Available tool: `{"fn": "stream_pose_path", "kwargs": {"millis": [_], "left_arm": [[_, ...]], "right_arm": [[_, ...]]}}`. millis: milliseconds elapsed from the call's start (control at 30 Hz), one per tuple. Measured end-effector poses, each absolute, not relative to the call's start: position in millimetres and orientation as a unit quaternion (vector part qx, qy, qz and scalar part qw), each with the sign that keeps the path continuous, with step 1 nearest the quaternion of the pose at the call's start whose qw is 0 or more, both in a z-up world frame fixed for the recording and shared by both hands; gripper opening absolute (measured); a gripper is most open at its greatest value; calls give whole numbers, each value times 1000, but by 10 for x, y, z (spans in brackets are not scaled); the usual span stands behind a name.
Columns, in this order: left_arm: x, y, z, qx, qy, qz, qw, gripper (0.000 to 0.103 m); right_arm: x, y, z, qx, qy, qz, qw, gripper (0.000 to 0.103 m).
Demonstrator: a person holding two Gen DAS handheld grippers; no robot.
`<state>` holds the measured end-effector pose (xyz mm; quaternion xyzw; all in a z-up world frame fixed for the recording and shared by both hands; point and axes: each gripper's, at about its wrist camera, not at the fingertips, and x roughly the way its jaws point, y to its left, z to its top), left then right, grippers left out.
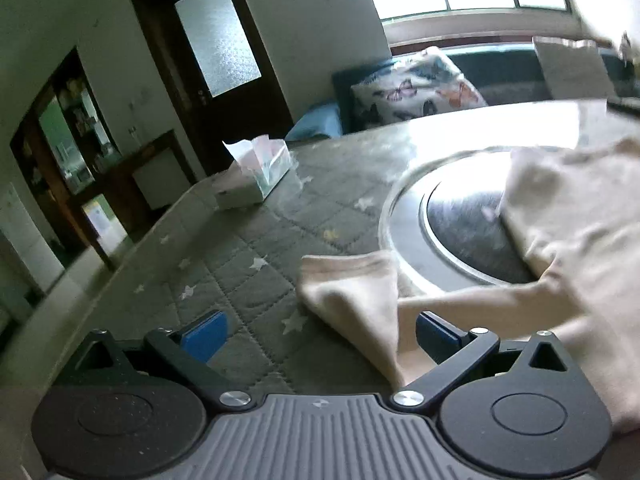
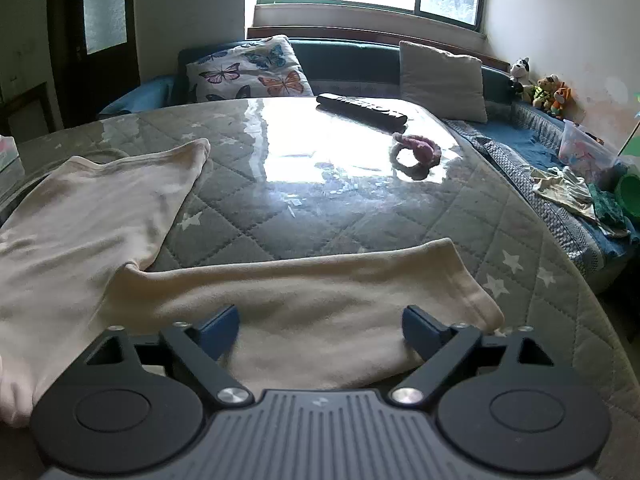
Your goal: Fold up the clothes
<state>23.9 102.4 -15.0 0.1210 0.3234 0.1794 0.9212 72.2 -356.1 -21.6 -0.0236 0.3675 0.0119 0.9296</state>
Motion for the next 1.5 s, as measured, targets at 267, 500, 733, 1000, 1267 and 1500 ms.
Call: {"fn": "stream_pose_path", "kwargs": {"millis": [267, 500, 733, 1000, 1267, 1500], "left_arm": [[249, 1662, -131, 35, 322, 308, 894, 102], [102, 1797, -78, 22, 323, 317, 892, 102], [47, 1747, -13, 25, 320, 297, 899, 103], [90, 1078, 100, 75, 305, 169, 934, 103], [10, 213, 10, 129, 296, 15, 946, 103], [-178, -296, -143, 200, 276, -87, 936, 103]], "right_arm": [[729, -3592, -245, -15, 369, 14, 929, 94], [741, -3597, -252, -16, 369, 13, 929, 96], [680, -3423, -117, -41, 361, 45, 930, 96], [470, -2968, 101, -82, 350, 160, 919, 96], [265, -2397, 40, -158, 343, 258, 889, 94], [-43, -2157, -58, -215, 345, 313, 858, 90]]}}
